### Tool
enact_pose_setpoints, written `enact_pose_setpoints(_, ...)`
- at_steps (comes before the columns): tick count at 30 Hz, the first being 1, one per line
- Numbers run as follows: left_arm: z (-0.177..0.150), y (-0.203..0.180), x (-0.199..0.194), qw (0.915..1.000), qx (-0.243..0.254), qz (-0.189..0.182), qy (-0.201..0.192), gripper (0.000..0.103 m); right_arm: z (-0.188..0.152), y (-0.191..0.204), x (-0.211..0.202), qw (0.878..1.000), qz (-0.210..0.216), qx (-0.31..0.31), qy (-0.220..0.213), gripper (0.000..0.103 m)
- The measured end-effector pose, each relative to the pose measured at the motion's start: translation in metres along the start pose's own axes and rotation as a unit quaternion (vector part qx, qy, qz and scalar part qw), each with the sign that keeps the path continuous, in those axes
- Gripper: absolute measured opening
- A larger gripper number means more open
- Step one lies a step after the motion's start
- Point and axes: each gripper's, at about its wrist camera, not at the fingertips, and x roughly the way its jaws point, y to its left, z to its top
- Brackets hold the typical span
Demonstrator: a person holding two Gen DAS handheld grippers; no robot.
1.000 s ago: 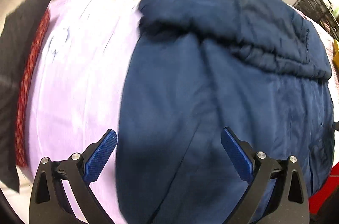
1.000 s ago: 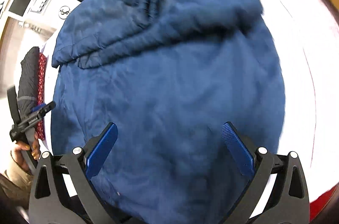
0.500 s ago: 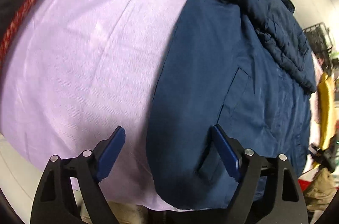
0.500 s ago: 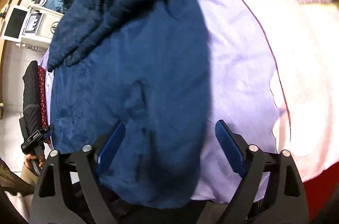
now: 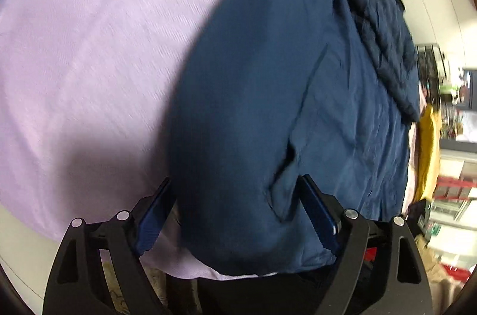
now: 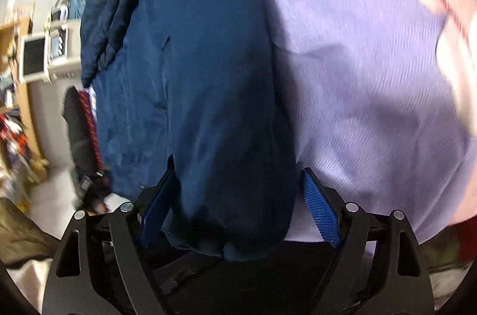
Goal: Fold large clothes
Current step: 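Grasp the jacket side edge with both grippers, then lift and fold the held jacket side over lengthwise with both grippers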
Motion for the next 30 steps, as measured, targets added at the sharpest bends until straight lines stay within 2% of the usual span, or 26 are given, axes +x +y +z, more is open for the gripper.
enact_pose_setpoints(3,-0.003,-0.009,0.005,0.9997,0.014,0.015,-0.01,0.083,0.003,-0.005,0.004,1.0,-0.004,0.008,0.007,0.083)
enact_pose_setpoints(7,0.006,-0.026,0.007,0.9995,0.015,0.011,-0.026,0.081,0.008,0.011,0.009,1.0,-0.011,-0.011,0.009,0.083)
enact_pose_setpoints(11,0.015,-0.043,0.015,0.9988,0.036,0.02,-0.024,0.073,0.013,0.027,0.018,0.999,-0.034,-0.024,0.019,0.083)
enact_pose_setpoints(13,0.017,-0.046,0.018,0.9989,0.036,0.02,-0.02,0.068,0.016,0.03,0.021,0.998,-0.047,-0.023,0.022,0.08)
enact_pose_setpoints(14,0.017,-0.047,0.019,0.999,0.035,0.02,-0.019,0.065,0.016,0.029,0.021,0.998,-0.054,-0.023,0.021,0.077)
enact_pose_setpoints(16,0.016,-0.046,0.017,0.9991,0.036,0.017,-0.017,0.059,0.014,0.029,0.019,0.997,-0.074,-0.028,0.019,0.059)
enact_pose_setpoints(17,0.016,-0.046,0.016,0.9992,0.034,0.014,-0.015,0.052,0.013,0.029,0.018,0.996,-0.082,-0.033,0.018,0.054)
enact_pose_setpoints(21,0.02,-0.052,0.004,0.9995,0.029,-0.002,-0.009,0.027,0.01,0.039,0.013,0.997,-0.067,-0.045,0.02,0.031)
enact_pose_setpoints(22,0.022,-0.057,0.002,0.9993,0.036,-0.002,-0.009,0.026,0.011,0.044,0.01,0.996,-0.065,-0.053,0.023,0.028)
enact_pose_setpoints(25,0.029,-0.078,-0.013,0.997,0.076,-0.005,-0.011,0.023,0.012,0.059,0.004,0.995,-0.064,-0.074,0.031,0.023)
enact_pose_setpoints(30,0.049,-0.107,-0.037,0.9913,0.129,-0.026,-0.001,0.022,0.017,0.079,-0.006,0.99,-0.071,-0.106,0.062,0.021)
